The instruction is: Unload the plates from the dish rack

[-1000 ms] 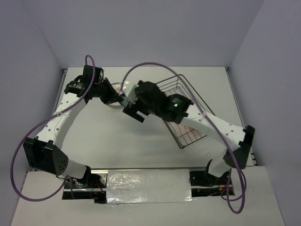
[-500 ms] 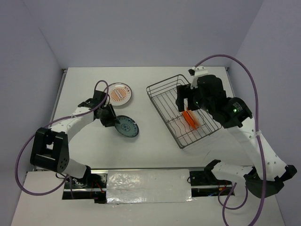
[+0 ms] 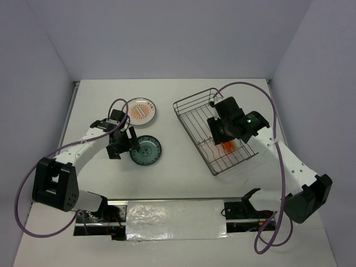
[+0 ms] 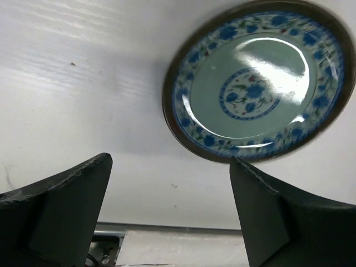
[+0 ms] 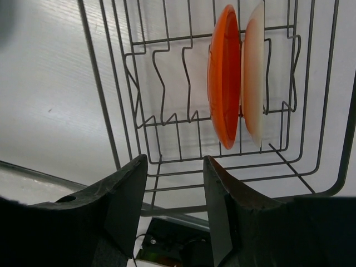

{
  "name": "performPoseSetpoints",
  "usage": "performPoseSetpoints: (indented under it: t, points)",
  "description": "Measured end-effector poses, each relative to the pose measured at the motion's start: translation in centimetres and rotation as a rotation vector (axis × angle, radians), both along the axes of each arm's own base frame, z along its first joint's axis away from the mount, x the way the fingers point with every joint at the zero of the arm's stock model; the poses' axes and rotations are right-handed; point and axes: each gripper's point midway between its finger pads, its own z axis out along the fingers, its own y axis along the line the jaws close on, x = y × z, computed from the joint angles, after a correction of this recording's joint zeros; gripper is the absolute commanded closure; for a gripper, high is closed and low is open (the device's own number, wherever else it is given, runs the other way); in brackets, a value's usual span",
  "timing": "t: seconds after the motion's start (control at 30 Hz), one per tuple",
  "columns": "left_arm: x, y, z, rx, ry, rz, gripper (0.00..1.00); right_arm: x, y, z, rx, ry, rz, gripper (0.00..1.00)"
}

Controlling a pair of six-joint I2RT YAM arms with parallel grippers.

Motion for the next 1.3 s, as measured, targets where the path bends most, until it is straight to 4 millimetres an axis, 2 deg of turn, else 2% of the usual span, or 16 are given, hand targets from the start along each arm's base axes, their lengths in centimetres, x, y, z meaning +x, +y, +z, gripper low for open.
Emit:
performPoseSetpoints:
  t: [0.07, 0.2, 0.27, 0.33, 0.5, 0.6, 0.63, 0.67, 0.8, 1.0, 1.17, 1.23, 1.3]
  points:
    - [0.0, 0.3, 1.9, 0.011, -0.037, -0.012, 0.01, 0.4, -0.3, -0.8, -0.025, 0.017, 0.002, 0.51]
    - [1.8, -0.3, 7.1, -0.021, -0.189, -0.075, 0.01, 1.5, -1.0, -2.1, -0.068, 0.043, 0.001, 0.51]
    - [2.5, -0.9, 8.9, -0.049, -0.235, -0.111, 0.0, 2.1, -1.3, -2.5, -0.078, 0.047, 0.0, 0.51]
    - [2.6, -1.4, 9.5, -0.073, -0.248, -0.138, 0.01, 2.7, -1.5, -2.8, -0.083, 0.046, -0.003, 0.52]
    - [1.6, -1.9, 9.3, -0.103, -0.21, -0.174, 0.01, 3.6, -1.8, -4.1, -0.087, 0.061, 0.015, 0.52]
    - [1.3, -2.1, 9.3, -0.115, -0.201, -0.184, 0.0, 4.0, -1.9, -5.4, -0.093, 0.086, 0.025, 0.59]
    - [1.2, -2.2, 9.3, -0.116, -0.198, -0.191, 0.0, 4.1, -1.9, -5.8, -0.092, 0.095, 0.03, 0.68]
    - [1.1, -2.2, 9.2, -0.116, -0.196, -0.199, 0.01, 4.2, -1.9, -6.1, -0.093, 0.103, 0.035, 0.71]
    - [0.8, -2.4, 9.2, -0.127, -0.184, -0.211, 0.0, 4.8, -1.8, -6.7, -0.089, 0.111, 0.042, 0.74]
    - [0.7, -2.6, 9.3, -0.137, -0.165, -0.218, 0.01, 5.1, -1.6, -6.8, -0.07, 0.109, 0.061, 0.89]
    - [1.5, -2.9, 10.5, -0.143, -0.181, -0.225, 0.0, 4.9, -1.4, -6.4, -0.035, 0.128, 0.063, 0.9]
    - [1.8, -3.0, 11.3, -0.149, -0.195, -0.228, 0.0, 4.5, -1.2, -5.8, -0.018, 0.144, 0.064, 0.9]
    - [2.0, -3.2, 12.1, -0.157, -0.209, -0.231, 0.0, 4.9, -0.6, -3.9, 0.009, 0.125, 0.067, 0.9]
